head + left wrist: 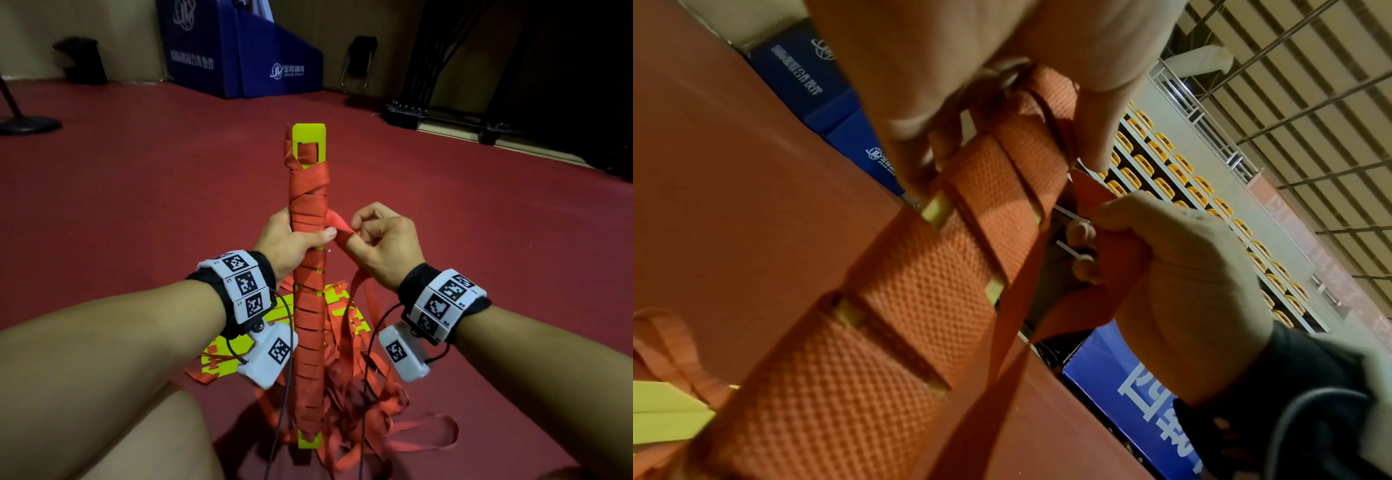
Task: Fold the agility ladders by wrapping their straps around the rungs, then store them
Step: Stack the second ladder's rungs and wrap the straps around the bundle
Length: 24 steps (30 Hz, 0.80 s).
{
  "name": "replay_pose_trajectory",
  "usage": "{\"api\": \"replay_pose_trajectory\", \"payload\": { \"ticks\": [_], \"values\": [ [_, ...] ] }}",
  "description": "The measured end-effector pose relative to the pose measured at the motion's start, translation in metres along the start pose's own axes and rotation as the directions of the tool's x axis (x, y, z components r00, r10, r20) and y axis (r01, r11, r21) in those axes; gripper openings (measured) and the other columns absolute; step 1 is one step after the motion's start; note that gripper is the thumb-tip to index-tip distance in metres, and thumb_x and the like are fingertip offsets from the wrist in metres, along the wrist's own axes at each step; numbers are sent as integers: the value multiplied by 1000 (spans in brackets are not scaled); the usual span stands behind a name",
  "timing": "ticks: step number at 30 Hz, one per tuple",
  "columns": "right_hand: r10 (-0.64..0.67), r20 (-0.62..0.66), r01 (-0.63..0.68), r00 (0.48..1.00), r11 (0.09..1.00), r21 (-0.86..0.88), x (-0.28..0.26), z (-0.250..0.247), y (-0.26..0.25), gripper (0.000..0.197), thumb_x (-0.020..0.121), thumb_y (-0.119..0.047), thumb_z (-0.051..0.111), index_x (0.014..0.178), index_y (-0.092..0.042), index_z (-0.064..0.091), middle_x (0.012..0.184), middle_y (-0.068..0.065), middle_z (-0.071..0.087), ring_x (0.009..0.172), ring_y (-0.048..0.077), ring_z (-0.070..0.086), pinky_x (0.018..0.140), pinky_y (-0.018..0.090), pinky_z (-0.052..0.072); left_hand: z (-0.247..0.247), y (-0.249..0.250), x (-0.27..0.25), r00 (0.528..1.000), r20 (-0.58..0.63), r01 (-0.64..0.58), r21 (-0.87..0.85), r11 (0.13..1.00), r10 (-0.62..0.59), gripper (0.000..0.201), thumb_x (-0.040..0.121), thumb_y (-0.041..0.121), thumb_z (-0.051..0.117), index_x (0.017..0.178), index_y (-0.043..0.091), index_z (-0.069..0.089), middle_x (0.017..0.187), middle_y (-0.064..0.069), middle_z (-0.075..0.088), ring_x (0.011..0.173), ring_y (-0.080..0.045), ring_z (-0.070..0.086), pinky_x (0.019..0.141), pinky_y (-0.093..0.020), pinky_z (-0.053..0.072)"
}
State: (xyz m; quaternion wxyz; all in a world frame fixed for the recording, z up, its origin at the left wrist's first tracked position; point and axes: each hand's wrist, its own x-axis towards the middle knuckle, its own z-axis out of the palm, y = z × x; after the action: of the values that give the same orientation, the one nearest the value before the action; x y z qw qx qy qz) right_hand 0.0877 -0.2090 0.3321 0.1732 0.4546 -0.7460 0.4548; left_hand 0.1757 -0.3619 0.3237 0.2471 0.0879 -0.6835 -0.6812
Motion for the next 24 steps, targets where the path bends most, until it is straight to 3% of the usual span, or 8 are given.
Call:
{"api": "replay_pose_trajectory", "payload": {
  "ticks": [4,6,8,11,14,17,21,24],
  "values": [
    [196,61,-195,979,981,-11,2,-1,4,35,73,-7,66,73,-29,38,85,-5,68,58,11,60,56,26,46,0,0,1,1000,-10,8,5,1000,-8,37,63,23,81,97,13,70,88,-3,72,78,-15,66,77,-29,53],
    [317,160,-332,935,940,77,1,-2,6,38,77,-2,62,85,-30,37,83,-3,68,54,15,61,52,29,46,-1,-1,2,1000,-24,16,-1,1000,-16,40,66,19,84,101,8,69,88,-5,71,77,-16,65,77,-31,53],
    [363,274,-392,891,918,59,3,-3,9,28,74,-12,62,90,-30,48,74,-3,69,58,13,60,60,31,45,-1,-1,2,1000,-21,20,1,1000,-20,44,66,18,84,104,3,68,89,-7,70,78,-18,64,78,-34,52],
    [387,400,-470,831,873,132,6,-3,5,14,76,-35,64,81,-22,66,73,-3,69,70,9,62,76,31,45,-1,-1,1,999,-20,26,10,1000,-26,42,62,25,82,98,9,68,87,-6,70,79,-20,64,80,-36,53],
    [446,407,-542,797,826,155,8,-4,2,44,104,-40,45,69,-19,62,74,-1,60,56,-6,50,64,13,36,-1,-1,1,999,2,37,22,999,-37,36,68,16,86,99,9,68,85,-3,70,75,-16,64,78,-34,52],
    [432,433,-533,791,834,142,5,-1,5,40,103,-39,48,74,-17,64,79,0,61,76,9,52,77,25,37,0,-2,0,999,37,38,23,999,-39,23,80,3,79,96,13,67,80,1,69,68,-8,64,71,-25,51],
    [399,453,-542,797,804,245,3,-4,1,19,96,-15,63,80,-5,64,80,18,60,75,23,47,71,34,35,0,0,-1,998,54,28,18,999,-29,25,81,2,79,100,11,66,79,3,69,67,-6,64,67,-21,50],
    [357,426,-492,832,828,267,4,-12,-6,20,94,-5,63,74,-5,62,86,23,72,73,23,62,69,35,48,-2,2,-4,999,49,-3,32,999,2,37,70,19,88,99,18,65,80,5,71,73,-10,67,73,-30,56]
  ]
}}
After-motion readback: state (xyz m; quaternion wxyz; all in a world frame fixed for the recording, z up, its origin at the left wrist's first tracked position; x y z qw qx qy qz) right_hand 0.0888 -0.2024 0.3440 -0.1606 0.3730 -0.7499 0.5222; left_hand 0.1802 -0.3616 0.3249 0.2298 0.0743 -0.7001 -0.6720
